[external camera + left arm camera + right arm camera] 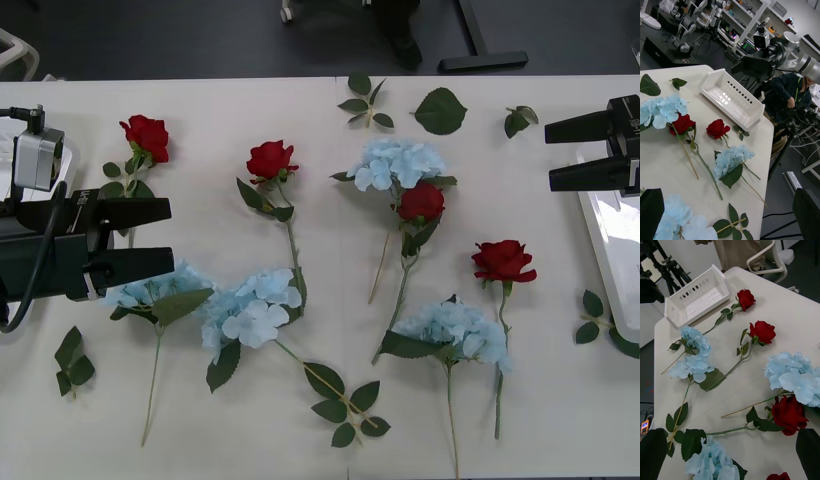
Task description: Place the red flowers into the right box and the blue flowers into the left box. If a person shows an open palm, hand one flower to the person first, then continue sorting.
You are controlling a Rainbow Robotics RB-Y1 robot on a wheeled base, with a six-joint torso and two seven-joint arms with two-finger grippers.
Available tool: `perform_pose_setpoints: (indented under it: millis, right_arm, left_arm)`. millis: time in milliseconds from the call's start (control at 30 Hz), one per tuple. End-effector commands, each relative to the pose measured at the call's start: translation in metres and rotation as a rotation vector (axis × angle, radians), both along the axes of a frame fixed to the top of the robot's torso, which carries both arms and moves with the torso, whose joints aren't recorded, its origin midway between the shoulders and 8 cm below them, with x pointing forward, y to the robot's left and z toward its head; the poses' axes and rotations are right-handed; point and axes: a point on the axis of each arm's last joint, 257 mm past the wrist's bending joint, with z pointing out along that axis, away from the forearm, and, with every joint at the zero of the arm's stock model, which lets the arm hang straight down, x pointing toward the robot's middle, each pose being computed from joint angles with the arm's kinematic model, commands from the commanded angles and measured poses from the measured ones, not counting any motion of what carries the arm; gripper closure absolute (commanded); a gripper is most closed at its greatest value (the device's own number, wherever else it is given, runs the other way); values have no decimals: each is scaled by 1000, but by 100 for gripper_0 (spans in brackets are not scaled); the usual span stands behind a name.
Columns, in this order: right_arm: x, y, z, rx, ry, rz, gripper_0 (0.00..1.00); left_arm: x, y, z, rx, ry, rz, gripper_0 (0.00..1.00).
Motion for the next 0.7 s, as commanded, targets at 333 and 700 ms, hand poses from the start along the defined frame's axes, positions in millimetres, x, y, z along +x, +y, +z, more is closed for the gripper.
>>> perform_pose_setpoints:
  millis: [333, 700]
  right_arm:
    - [-10, -48, -30, -229, -27, -7, 0]
    - [-33, -97, -129, -404, 671, -484, 0]
  left_arm:
    - [11, 15, 25, 32, -29, -7, 0]
    - [100, 66, 25, 124, 155, 246, 0]
